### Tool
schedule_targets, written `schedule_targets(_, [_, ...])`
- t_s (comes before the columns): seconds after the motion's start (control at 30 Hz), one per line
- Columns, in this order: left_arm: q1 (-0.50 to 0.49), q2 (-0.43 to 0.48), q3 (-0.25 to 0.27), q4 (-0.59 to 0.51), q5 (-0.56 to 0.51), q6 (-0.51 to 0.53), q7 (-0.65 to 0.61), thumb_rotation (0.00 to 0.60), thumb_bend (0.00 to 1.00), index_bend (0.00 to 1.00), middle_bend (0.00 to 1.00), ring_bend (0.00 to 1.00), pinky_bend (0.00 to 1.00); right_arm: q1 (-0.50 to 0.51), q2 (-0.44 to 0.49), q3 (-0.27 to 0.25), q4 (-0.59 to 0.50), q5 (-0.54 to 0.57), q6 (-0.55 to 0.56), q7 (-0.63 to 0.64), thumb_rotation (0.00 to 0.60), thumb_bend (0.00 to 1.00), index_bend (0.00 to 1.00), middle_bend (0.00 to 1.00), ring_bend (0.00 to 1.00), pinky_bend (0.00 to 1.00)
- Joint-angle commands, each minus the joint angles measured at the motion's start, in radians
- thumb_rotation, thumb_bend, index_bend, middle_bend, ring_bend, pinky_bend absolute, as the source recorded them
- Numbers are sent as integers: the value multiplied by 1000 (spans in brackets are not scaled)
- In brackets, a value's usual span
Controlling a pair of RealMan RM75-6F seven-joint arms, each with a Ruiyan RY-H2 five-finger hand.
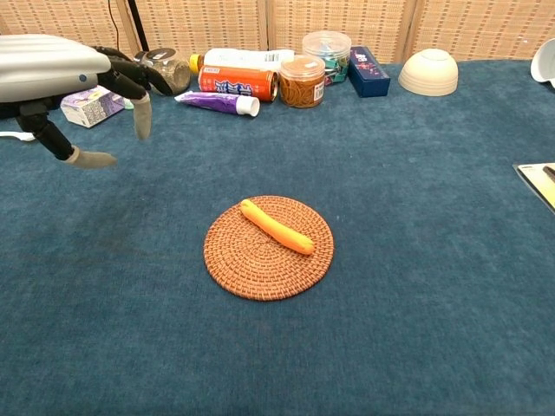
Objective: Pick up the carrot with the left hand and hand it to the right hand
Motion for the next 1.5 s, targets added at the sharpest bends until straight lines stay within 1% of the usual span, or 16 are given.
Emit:
schedule_targets(0.03, [-27, -45, 2, 16, -25, -19, 33, 600, 271, 448, 135, 129, 55, -1, 2, 1, 2, 2, 1, 3, 600, 305, 275, 90, 46, 65])
schedule_targets(0.47, [-116, -186, -2, 101, -101, -57, 120, 600, 271, 455, 135, 130, 55, -3, 13, 4, 11, 19, 1, 12, 600, 306, 275, 90, 46, 65])
schedule_targets(0.77, [-183, -267, -3, 137, -154, -95, 179, 600, 272, 456, 135, 130, 55, -5, 25, 6, 11, 24, 3, 19, 600, 306, 275, 90, 46, 65])
schedule_targets(1.0, [-221, -315, -2, 157, -199, -108, 233, 600, 272, 455, 135, 128, 55, -9, 29, 5, 14, 26, 8, 24, 600, 306, 275, 90, 46, 65])
schedule_targets(1.17, [-246, -347, 6, 183, -250, -120, 277, 600, 271, 455, 135, 124, 55, -14, 29, 4, 18, 31, 12, 27, 600, 306, 274, 90, 46, 65])
schedule_targets(1.5, [-272, -392, 23, 228, -304, -114, 305, 600, 272, 456, 135, 122, 55, -15, 28, 4, 20, 37, 11, 24, 600, 306, 279, 90, 46, 65])
